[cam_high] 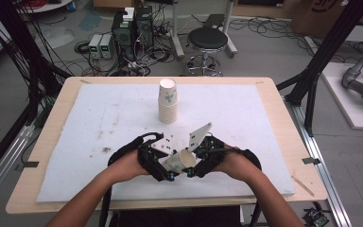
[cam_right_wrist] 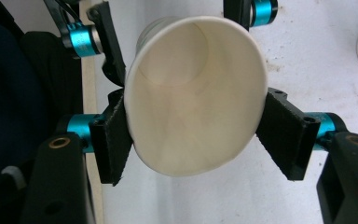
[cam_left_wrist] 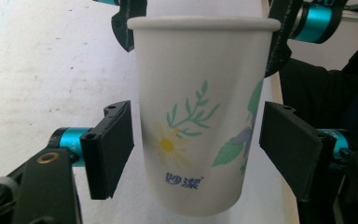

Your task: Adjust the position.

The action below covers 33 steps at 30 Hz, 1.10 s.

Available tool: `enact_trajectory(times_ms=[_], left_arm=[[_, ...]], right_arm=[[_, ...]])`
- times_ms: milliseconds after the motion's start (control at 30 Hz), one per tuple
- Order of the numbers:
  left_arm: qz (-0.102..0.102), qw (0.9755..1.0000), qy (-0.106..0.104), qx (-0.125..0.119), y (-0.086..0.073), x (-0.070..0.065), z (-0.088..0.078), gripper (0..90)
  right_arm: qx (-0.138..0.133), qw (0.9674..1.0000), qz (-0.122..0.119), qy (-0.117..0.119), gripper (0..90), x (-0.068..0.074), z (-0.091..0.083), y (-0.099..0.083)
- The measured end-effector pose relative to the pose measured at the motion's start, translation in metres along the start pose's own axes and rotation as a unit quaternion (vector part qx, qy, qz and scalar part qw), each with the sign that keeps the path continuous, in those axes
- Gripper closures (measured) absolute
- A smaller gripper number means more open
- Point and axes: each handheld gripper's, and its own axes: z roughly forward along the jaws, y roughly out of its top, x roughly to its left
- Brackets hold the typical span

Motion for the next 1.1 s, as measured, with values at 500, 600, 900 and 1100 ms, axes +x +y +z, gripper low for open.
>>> enact_trajectory(times_ms=[500,600,900,1100], left_arm=[[-0.004,0.9998,-0.012,-0.013,0.003,0.000,0.003,35.5],[-0.012,0.9994,-0.009,-0.033,0.000,0.001,0.001,35.3],[-0.046,0.9957,0.010,-0.079,-0.019,0.000,-0.002,35.2],[-0.076,0.9878,0.042,-0.129,-0.036,0.002,-0.008,34.8]], right_arm=[[-0.009,0.9999,-0.007,0.000,27.7,0.003,-0.002,-0.001],[-0.055,0.9984,0.014,0.001,21.5,0.002,-0.008,-0.004],[-0.171,0.9823,0.075,-0.016,21.3,0.000,-0.029,-0.033],[-0.211,0.9671,0.125,-0.067,21.3,0.002,-0.034,-0.065]])
